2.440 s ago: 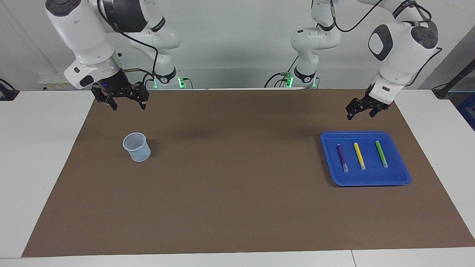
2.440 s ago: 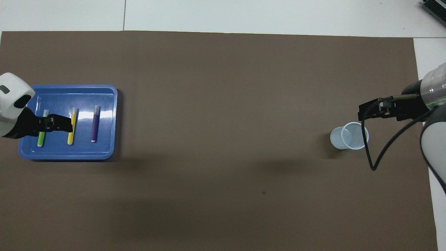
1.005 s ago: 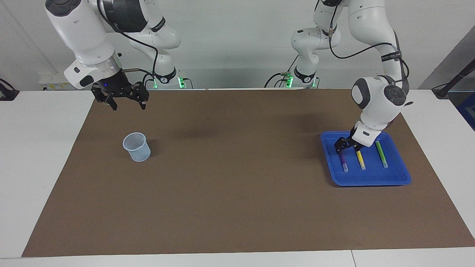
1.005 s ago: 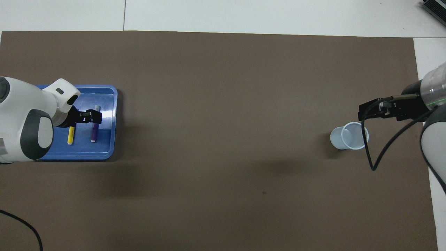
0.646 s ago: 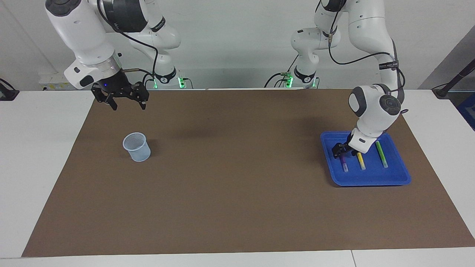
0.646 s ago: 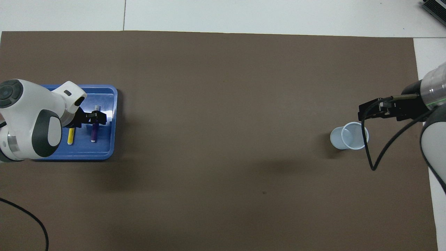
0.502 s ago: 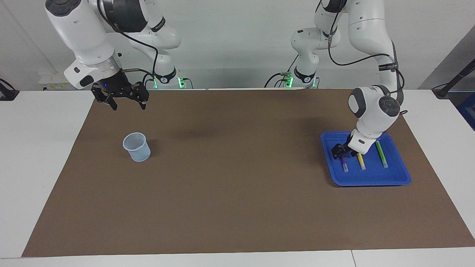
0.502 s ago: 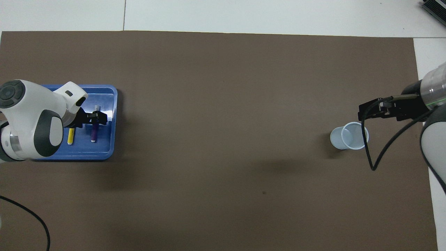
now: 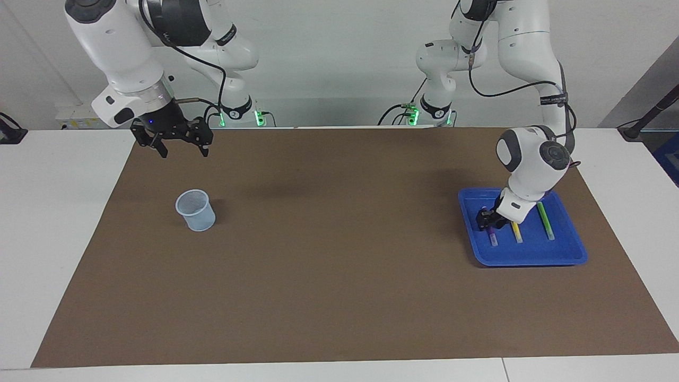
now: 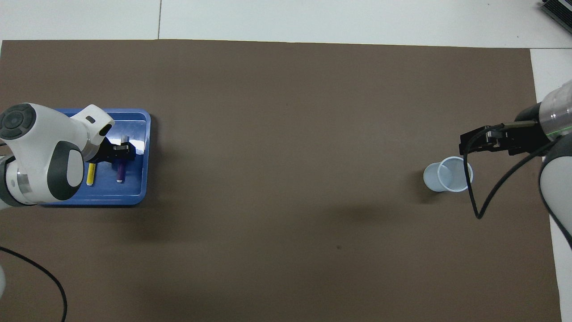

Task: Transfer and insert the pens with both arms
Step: 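Close the left gripper on the purple pen and lift it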

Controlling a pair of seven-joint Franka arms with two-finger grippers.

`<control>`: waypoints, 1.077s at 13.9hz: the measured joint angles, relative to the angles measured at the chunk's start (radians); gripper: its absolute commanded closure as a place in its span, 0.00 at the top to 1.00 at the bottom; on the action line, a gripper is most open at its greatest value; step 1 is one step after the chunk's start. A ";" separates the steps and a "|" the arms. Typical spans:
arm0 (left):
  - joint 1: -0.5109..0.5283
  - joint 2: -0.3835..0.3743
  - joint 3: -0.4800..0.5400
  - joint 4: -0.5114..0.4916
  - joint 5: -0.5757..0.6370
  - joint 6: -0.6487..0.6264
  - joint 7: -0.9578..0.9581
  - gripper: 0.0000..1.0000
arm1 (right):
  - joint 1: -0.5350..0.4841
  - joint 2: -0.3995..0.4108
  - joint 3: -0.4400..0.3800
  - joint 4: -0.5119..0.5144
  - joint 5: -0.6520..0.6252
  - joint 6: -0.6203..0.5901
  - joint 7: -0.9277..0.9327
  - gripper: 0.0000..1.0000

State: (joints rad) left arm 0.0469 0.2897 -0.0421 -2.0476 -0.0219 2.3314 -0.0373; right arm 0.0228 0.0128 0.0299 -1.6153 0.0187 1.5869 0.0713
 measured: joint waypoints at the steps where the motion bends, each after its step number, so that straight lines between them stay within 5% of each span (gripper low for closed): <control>1: 0.000 -0.001 0.000 0.001 0.000 0.002 0.000 0.28 | 0.000 0.000 0.000 0.000 0.000 0.000 0.000 1.00; 4: 0.000 -0.002 -0.002 0.002 -0.001 0.005 0.000 0.00 | 0.000 0.000 0.000 0.000 0.000 0.000 0.000 1.00; 15: -0.001 -0.003 -0.004 0.007 -0.001 -0.002 0.000 0.00 | 0.000 0.000 0.000 0.000 0.000 0.000 0.000 1.00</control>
State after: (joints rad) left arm 0.0462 0.2864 -0.0456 -2.0407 -0.0225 2.3298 -0.0368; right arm 0.0228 0.0128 0.0299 -1.6153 0.0187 1.5869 0.0713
